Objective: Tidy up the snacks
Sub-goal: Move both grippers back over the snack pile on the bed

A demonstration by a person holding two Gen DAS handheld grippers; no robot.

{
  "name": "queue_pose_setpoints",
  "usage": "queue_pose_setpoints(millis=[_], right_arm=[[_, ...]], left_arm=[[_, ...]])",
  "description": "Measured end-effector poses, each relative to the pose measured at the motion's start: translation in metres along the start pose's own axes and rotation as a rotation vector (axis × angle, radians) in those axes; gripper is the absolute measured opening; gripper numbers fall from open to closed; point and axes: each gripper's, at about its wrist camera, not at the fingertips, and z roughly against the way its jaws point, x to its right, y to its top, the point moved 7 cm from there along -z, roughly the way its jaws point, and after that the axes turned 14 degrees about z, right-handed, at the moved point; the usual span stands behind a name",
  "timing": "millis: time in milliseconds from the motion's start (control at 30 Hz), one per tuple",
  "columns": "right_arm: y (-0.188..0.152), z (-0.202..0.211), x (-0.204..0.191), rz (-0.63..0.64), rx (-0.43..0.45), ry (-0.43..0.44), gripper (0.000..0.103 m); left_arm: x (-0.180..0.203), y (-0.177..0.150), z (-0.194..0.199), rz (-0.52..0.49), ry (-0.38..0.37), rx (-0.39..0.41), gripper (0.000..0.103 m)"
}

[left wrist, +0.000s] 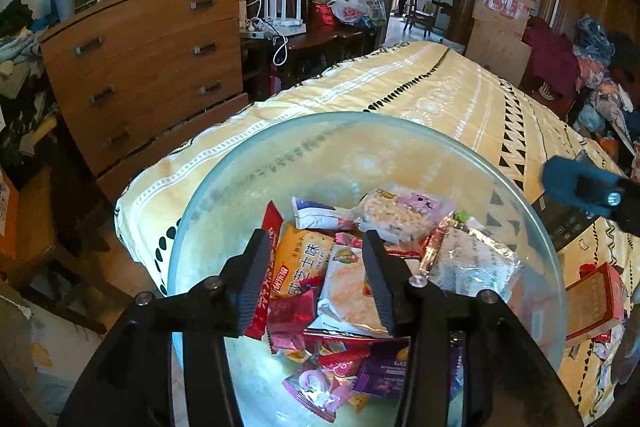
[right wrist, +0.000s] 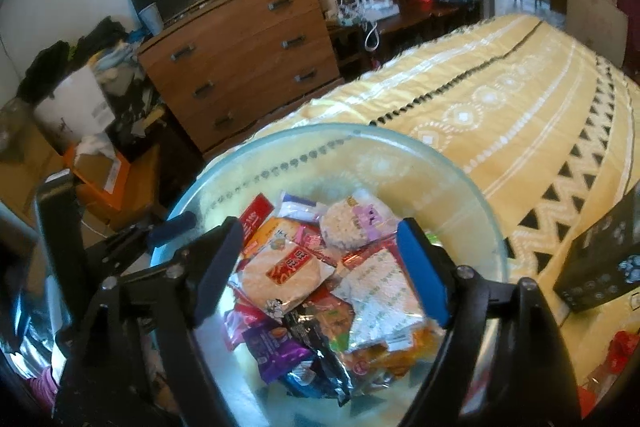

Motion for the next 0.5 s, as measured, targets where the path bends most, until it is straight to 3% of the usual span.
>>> queue_pose_setpoints(millis=[267, 500], right_arm=[[-0.021, 0.082, 0.006, 0.041, 0.143, -0.131, 0.089], [-0.082, 0.171, 0.029, 0.01, 0.23, -0.302, 0.093]], left_arm=[[0.052, -0.011, 0.051, -0.077, -0.018, 0.142, 0.083], [0.133, -0.041, 0.098, -0.161, -0.099, 0.205, 0.101]])
